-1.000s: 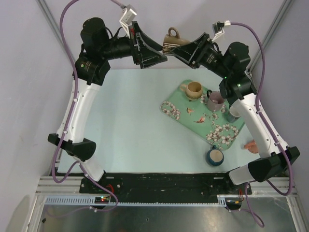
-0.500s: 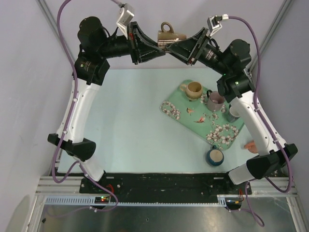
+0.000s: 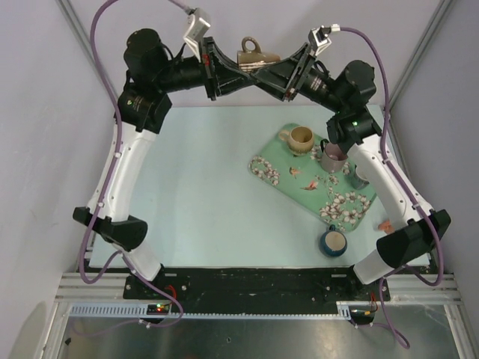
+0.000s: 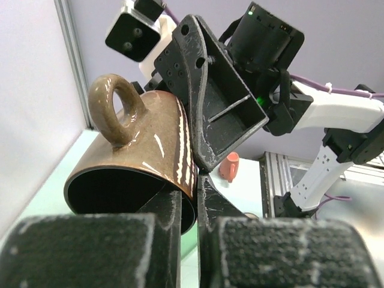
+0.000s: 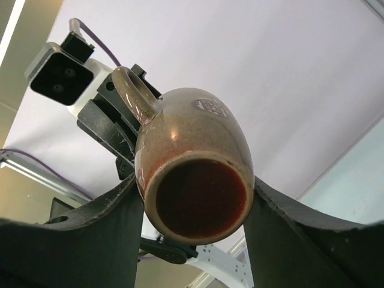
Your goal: Turn the mug right side up
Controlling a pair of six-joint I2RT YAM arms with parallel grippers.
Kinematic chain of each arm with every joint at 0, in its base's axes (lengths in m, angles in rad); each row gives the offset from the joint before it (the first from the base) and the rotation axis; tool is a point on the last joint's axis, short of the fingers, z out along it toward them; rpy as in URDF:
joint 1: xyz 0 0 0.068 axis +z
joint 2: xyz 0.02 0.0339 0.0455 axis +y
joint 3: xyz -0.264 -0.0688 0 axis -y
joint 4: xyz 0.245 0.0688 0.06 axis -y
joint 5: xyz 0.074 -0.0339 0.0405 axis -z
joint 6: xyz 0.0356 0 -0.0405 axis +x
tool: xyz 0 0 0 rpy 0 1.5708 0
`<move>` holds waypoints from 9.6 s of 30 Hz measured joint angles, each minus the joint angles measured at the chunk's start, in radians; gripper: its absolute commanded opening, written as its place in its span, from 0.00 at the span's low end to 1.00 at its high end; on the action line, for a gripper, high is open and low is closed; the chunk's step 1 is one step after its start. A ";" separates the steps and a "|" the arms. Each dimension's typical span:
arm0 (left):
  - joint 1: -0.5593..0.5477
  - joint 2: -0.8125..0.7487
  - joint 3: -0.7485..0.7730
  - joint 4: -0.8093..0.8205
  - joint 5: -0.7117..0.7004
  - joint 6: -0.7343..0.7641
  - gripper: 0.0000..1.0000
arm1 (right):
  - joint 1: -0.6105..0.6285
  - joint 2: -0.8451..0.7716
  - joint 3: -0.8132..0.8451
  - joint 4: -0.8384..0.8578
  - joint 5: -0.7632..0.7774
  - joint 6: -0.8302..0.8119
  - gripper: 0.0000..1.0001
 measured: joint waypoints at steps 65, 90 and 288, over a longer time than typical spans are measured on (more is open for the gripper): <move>-0.377 0.624 0.052 -0.699 -0.937 0.958 0.91 | -0.922 -0.398 -0.636 -1.147 0.866 -0.673 0.99; -0.254 0.282 0.045 -0.768 -0.878 0.809 0.95 | -1.044 -0.319 -0.921 -0.943 0.969 -0.539 0.96; -0.145 -0.287 -0.720 -0.719 -0.855 0.766 0.97 | 0.284 0.024 -0.748 -1.201 0.705 -0.493 0.99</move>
